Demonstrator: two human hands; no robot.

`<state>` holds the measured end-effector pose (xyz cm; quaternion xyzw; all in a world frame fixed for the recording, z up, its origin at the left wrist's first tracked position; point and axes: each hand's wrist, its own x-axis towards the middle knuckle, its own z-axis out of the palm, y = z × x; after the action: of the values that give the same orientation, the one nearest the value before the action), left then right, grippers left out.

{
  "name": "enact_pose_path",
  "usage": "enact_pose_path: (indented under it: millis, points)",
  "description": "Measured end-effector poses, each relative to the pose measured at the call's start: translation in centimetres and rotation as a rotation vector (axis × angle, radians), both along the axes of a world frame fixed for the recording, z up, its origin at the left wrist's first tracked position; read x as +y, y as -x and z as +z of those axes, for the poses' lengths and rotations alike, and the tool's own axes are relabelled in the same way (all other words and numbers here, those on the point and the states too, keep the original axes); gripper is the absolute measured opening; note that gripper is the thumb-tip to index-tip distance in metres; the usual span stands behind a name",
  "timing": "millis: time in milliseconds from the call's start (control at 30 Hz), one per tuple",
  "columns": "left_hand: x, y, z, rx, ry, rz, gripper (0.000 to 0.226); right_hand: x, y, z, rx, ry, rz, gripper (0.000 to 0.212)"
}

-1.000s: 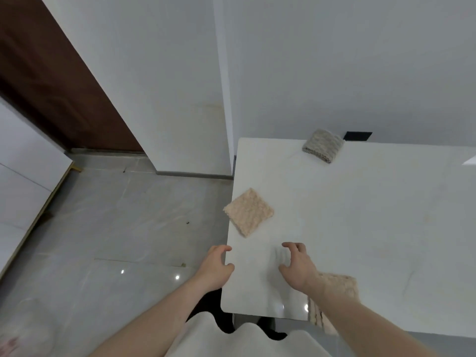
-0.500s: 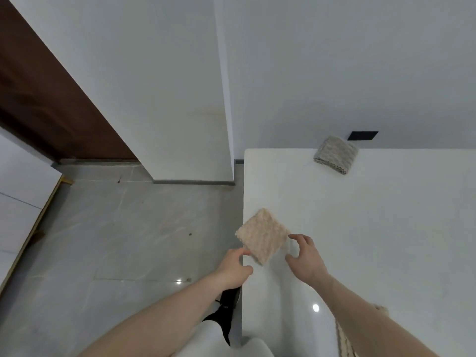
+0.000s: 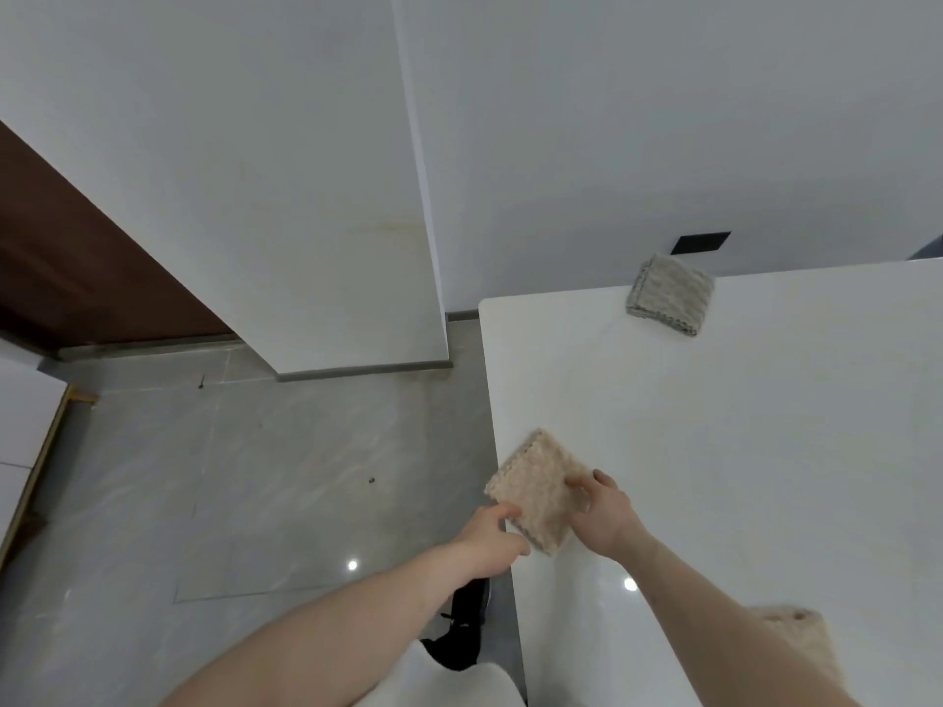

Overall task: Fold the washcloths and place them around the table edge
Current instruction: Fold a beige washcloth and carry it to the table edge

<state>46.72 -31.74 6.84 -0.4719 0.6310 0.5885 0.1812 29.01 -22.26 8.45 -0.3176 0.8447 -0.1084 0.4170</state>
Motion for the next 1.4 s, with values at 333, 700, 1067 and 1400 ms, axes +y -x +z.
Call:
enact_pose_path:
  millis: [333, 700, 1067, 1400]
  points:
    - [-5.0, 3.4, 1.6, 0.248, 0.396, -0.003, 0.048, -0.5, -1.0, 1.3, -0.074, 0.120, -0.188, 0.054]
    - [-10.0, 5.3, -0.2, 0.028, 0.626, -0.233, 0.042, 0.8, -4.4, -0.7, -0.085, 0.134, -0.242, 0.064]
    - [-9.7, 5.5, -0.5, 0.015, 0.563, -0.030, 0.027, -1.2, -2.0, -0.4, -0.061, 0.224, -0.224, 0.059]
    - [-7.4, 2.7, -1.1, -0.041, 0.369, -0.092, 0.021, -0.7, -1.1, -1.3, 0.004, 0.047, -0.016, 0.068]
